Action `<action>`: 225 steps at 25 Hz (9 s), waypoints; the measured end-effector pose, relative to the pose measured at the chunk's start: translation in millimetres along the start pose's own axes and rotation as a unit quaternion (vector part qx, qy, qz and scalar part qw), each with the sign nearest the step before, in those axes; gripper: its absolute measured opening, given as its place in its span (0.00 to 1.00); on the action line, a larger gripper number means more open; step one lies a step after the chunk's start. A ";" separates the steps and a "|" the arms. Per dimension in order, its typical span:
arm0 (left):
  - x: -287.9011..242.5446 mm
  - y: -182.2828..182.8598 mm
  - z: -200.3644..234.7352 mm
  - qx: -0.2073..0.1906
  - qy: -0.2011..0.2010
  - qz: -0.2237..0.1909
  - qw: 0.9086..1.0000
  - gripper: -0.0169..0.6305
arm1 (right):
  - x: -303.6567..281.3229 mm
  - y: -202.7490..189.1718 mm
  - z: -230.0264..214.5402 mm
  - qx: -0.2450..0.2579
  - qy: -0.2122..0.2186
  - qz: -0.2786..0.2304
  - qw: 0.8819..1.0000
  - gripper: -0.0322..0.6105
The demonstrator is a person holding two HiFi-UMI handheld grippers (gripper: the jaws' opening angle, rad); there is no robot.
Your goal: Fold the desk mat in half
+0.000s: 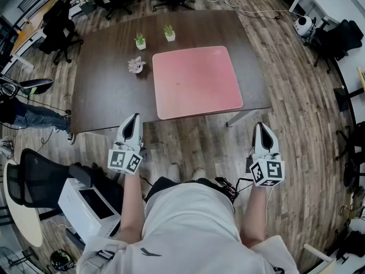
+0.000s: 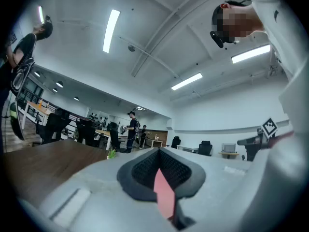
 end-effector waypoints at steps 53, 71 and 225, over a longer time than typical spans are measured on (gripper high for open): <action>-0.1 -18.4 80.9 0.039 -0.077 0.020 0.996 0.03 | 17.1 -22.4 77.0 -0.023 -0.100 0.009 0.995 0.05; -61.2 -23.9 67.4 -0.011 -0.080 0.028 0.996 0.03 | -50.5 -15.9 26.7 -0.036 -0.073 0.009 0.997 0.05; -208.1 -157.3 48.7 0.081 0.061 0.358 0.928 0.17 | -190.2 -23.7 -56.3 -0.069 -0.021 0.055 0.996 0.05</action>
Point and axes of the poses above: the fingertips, and each gripper's own axes: x backward along the fingers, z to its left, y out of its top, the point moved 8 cm from there along x, backward along the fingers, and after that the axes turned 5 degrees about -x, right-handed, at the moved point
